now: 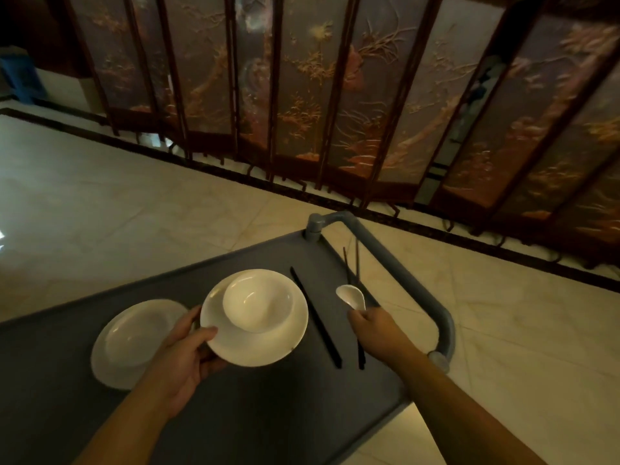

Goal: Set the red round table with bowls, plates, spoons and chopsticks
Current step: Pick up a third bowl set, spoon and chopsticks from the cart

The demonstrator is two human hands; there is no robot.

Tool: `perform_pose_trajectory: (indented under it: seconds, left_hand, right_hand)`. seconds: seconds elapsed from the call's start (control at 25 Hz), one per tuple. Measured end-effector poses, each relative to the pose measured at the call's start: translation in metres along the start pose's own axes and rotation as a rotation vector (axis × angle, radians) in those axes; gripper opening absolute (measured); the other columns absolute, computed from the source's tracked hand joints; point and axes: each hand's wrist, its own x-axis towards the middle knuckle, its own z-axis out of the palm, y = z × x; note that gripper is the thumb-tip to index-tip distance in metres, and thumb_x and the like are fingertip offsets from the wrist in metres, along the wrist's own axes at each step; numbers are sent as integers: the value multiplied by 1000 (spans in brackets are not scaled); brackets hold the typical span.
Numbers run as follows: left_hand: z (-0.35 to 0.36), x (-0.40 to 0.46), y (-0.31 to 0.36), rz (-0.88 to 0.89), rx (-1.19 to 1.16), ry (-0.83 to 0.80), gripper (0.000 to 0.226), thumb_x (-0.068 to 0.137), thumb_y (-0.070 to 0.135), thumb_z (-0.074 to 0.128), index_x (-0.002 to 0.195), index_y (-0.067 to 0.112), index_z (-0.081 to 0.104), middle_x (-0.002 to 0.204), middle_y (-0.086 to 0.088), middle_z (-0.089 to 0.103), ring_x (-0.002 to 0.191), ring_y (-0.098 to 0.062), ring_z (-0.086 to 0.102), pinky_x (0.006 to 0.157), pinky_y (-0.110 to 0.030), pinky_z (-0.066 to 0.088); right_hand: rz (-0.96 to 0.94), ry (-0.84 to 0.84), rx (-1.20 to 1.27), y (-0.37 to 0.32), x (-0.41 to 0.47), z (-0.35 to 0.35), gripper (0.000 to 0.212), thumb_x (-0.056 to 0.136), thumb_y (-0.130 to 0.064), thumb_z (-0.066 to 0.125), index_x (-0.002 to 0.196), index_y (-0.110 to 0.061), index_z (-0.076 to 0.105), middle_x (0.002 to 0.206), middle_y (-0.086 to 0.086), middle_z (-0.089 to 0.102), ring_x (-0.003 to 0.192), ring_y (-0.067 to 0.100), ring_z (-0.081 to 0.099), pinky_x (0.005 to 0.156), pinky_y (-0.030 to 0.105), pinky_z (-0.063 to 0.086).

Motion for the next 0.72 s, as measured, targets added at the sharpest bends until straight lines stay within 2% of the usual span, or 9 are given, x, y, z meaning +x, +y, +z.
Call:
perform_pose_trajectory:
  seconds: [0.12, 0.2, 0.36, 0.44, 0.48, 0.6, 0.72]
  left_hand:
    - [51, 15, 0, -29, 33, -81, 40, 95, 9, 59, 123, 37, 65, 127, -8, 67, 108, -36, 70, 70, -47, 63]
    - [91, 22, -2, -47, 53, -140, 38, 95, 10, 58, 122, 35, 67, 125, -10, 69, 103, -34, 73, 68, -45, 63]
    - [193, 28, -17, -78, 90, -258, 36, 96, 11, 57, 122, 33, 69, 119, -10, 74, 100, -31, 75, 64, -41, 63]
    - [250, 25, -31, -95, 102, -339, 36, 95, 12, 58, 123, 32, 69, 118, -9, 75, 99, -29, 76, 65, -40, 63]
    - [282, 22, -41, -106, 105, -377, 37, 94, 13, 58, 124, 31, 68, 119, -9, 74, 99, -29, 76, 65, -39, 63]
    - [370, 9, -72, -141, 119, -460, 44, 91, 11, 59, 130, 30, 65, 125, -11, 71, 107, -33, 71, 64, -39, 63]
    - [463, -10, -114, -157, 186, -549, 46, 95, 7, 54, 135, 30, 61, 130, -11, 66, 112, -34, 66, 63, -39, 63]
  right_hand:
    - [-15, 47, 115, 22, -18, -48, 44, 99, -41, 45, 76, -11, 68, 64, 0, 69, 60, 17, 65, 62, 31, 50]
    - [20, 104, 256, 40, -29, -78, 44, 100, -42, 45, 79, -13, 70, 65, 0, 74, 62, 14, 70, 69, 35, 56]
    - [103, 143, 570, 100, -55, -151, 39, 104, -39, 42, 95, -8, 65, 65, 2, 73, 61, 16, 72, 64, 28, 58]
    - [132, 204, 726, 140, -70, -186, 35, 104, -36, 45, 101, -6, 62, 61, 1, 66, 57, 20, 67, 68, 35, 59]
    - [145, 248, 776, 164, -79, -205, 33, 104, -34, 46, 102, -5, 61, 59, 1, 61, 53, 19, 62, 65, 36, 59]
    - [207, 378, 864, 228, -105, -255, 31, 103, -32, 46, 104, -3, 59, 58, -1, 50, 46, 13, 48, 50, 30, 49]
    - [275, 505, 900, 298, -140, -305, 33, 104, -33, 45, 104, -4, 60, 59, -1, 45, 47, 12, 41, 47, 30, 42]
